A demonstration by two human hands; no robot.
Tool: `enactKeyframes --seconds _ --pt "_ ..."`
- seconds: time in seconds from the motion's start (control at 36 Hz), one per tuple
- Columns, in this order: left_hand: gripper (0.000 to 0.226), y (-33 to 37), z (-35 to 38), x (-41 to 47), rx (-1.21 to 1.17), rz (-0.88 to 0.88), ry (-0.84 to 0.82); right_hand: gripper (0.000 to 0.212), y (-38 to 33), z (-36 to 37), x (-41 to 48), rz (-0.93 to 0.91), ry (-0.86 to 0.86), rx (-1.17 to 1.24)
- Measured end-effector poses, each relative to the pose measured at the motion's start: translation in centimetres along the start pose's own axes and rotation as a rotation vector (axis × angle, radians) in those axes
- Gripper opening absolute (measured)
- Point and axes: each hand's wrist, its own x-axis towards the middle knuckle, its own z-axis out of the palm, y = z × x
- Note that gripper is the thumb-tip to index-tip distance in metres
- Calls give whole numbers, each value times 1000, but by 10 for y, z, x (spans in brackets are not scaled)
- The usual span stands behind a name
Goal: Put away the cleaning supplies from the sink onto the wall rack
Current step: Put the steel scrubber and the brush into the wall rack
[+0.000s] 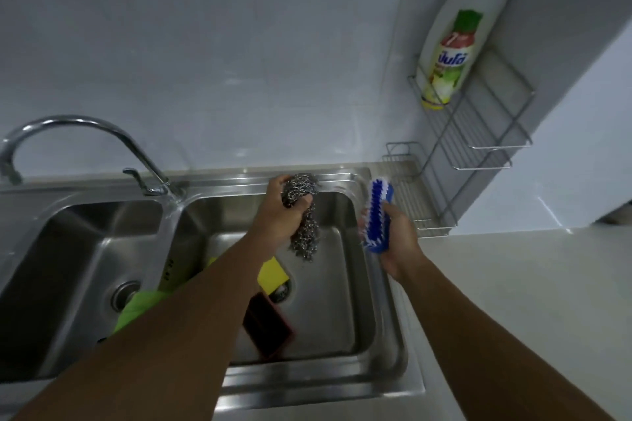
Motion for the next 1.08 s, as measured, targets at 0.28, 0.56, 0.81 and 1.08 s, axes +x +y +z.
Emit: enactKeyframes --seconds 0.28,0.56,0.81,1.08 --pt "59 90 33 6 -92 5 30 24 -96 46 -51 -618 -34 -647" --pt "23 163 84 3 -461 -91 -189 19 -225 5 -75 -1050 421 -1257" --pt "33 182 113 3 -431 -61 -205 27 -229 -1 -28 -840 465 -1635" --pt "49 180 134 10 -490 26 -220 29 -227 -8 -25 -682 336 -1752"
